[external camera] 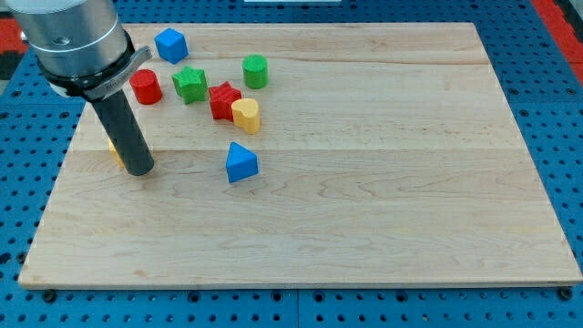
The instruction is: Move the green star closer to blue cube
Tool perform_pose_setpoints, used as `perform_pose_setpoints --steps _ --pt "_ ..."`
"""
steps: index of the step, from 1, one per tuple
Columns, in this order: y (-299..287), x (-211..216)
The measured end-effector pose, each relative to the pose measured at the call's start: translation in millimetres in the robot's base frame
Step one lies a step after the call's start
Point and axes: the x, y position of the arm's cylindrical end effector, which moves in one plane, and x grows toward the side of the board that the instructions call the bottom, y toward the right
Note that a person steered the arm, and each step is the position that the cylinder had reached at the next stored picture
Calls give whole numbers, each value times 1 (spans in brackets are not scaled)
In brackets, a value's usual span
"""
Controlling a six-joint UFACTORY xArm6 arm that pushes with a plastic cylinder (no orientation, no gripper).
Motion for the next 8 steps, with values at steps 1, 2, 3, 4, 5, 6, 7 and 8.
perform_pose_setpoints --steps 1,2,3,4,5,6,7,8 --pt "-15 -7" --pt "-9 -7" --pt "6 -7" --pt "13 -3" --pt "13 -3" --pt "14 12" --pt "14 12" --pt "21 8"
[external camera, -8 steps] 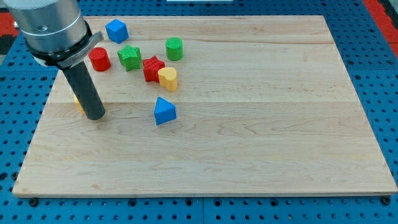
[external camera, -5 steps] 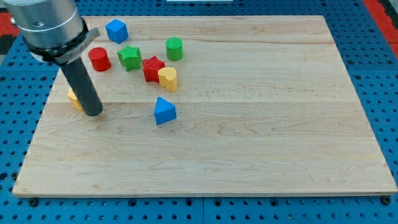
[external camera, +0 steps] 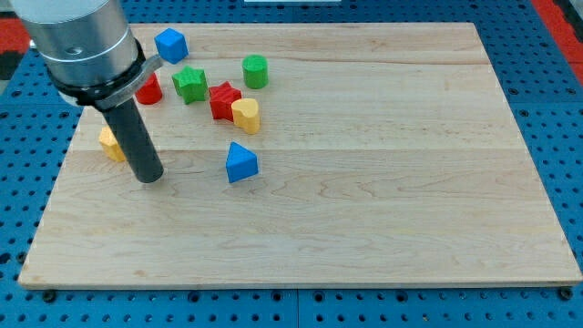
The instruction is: Move the green star closer to blue cube
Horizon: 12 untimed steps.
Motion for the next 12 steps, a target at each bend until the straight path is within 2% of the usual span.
perform_pose_setpoints --steps 3,4,5,7,8,11,12 --pt "8 -82" --pt "46 -84" --pt "45 -89" --pt "34 -15" --pt "48 -3" --pt "26 -116" --pt "20 -113"
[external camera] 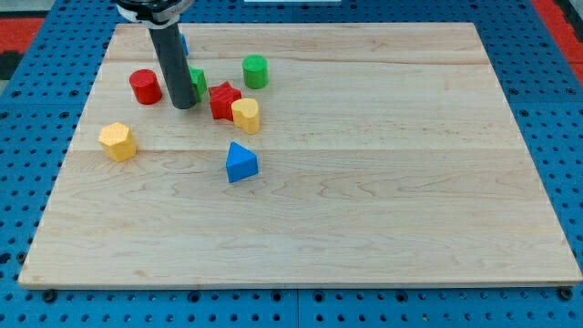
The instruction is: Move the green star closer to blue cube
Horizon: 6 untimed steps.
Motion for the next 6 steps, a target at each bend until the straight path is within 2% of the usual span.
perform_pose_setpoints --steps 3,6 --pt "-2 -55" --pt "57 -38"
